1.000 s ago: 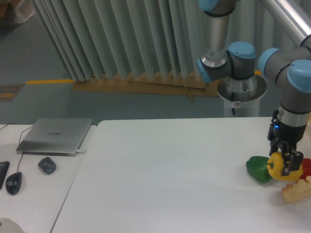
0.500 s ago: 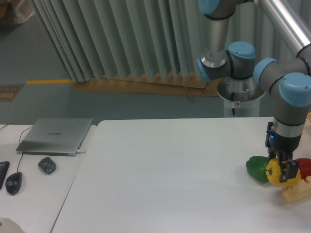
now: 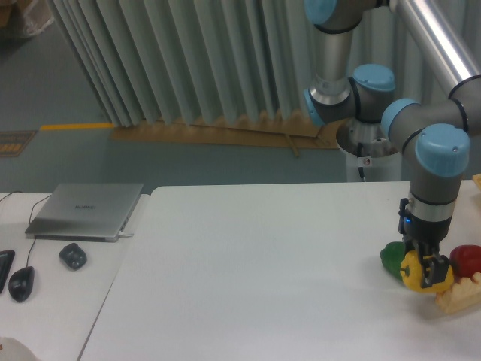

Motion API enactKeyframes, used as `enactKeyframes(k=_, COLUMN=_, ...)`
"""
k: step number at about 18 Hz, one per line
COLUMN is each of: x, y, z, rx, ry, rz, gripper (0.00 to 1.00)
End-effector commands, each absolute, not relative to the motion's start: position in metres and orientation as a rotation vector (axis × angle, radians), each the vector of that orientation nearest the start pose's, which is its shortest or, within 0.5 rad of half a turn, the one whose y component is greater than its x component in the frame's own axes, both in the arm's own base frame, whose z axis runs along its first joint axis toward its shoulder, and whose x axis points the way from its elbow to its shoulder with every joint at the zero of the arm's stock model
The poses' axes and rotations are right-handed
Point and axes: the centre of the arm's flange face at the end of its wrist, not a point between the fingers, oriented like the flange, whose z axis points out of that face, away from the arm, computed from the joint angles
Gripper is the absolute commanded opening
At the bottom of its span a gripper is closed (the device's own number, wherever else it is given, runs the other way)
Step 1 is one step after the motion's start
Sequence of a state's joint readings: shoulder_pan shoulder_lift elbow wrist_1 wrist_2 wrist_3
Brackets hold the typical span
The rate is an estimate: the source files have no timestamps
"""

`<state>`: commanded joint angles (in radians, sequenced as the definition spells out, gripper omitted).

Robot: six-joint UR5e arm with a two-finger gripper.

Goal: Place the yellow pepper on the table
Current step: 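Lower the yellow pepper onto the table in front of the green pepper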

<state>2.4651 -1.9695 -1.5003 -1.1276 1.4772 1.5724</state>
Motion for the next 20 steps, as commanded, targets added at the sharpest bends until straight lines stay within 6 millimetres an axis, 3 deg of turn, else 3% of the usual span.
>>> enactKeyframes(k=5, x=-0.421, y=0.524, z=0.325, rx=-2.839, ry=1.015, rz=0.128, gripper=0.58)
enactKeyframes(k=12, x=-0.422, y=0.525, z=0.319, rx=-2.853, ry=1.018, rz=0.126, gripper=0.58)
enactKeyframes(k=20, x=-0.404, y=0.53, z=0.347, rx=-2.857, ry=0.981, rz=0.18, gripper=0.57)
